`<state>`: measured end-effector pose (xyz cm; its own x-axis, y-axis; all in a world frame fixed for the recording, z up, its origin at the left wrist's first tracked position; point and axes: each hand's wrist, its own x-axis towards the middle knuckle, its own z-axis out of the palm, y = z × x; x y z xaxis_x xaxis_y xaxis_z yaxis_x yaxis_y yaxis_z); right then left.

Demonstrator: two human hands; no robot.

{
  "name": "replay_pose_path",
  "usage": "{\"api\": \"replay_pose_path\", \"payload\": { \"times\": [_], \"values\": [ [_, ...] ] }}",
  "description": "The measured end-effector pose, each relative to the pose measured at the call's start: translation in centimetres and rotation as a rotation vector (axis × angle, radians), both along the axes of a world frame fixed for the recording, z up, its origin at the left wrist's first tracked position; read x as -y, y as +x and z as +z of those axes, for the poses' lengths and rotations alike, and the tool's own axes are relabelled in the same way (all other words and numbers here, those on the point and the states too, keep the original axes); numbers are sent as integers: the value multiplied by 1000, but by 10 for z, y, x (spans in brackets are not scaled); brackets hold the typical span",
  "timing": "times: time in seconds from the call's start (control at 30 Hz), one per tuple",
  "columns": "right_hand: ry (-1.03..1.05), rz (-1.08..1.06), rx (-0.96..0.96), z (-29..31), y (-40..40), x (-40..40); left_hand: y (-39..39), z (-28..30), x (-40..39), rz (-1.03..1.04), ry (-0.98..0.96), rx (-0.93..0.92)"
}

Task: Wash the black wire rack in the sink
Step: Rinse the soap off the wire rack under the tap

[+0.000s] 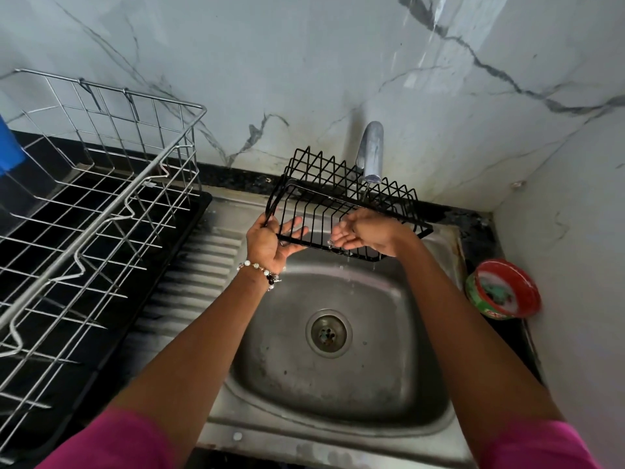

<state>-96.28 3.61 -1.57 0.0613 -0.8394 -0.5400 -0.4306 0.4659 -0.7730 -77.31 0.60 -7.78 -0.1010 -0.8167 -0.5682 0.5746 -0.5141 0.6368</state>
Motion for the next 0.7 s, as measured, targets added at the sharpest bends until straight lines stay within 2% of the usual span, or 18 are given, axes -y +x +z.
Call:
{"api": "replay_pose_path", "payload": {
  "times": [0.07, 0.2, 0.37, 0.6, 0.7],
  "values": [
    [2, 17, -61, -1, 0, 0, 1, 1, -1, 6, -19, 22],
    [18, 1, 5, 1, 3, -2, 2, 4, -4, -1, -14, 59],
    [-17, -32, -149, -5, -2, -4, 4, 8, -4, 5, -17, 93],
    [-51, -86, -131, -11, -6, -5, 2, 20, -7, 25, -55, 110],
    [-61, -115, -54, -12, -5, -3, 1, 23, -8, 32, -57, 104]
  ]
}}
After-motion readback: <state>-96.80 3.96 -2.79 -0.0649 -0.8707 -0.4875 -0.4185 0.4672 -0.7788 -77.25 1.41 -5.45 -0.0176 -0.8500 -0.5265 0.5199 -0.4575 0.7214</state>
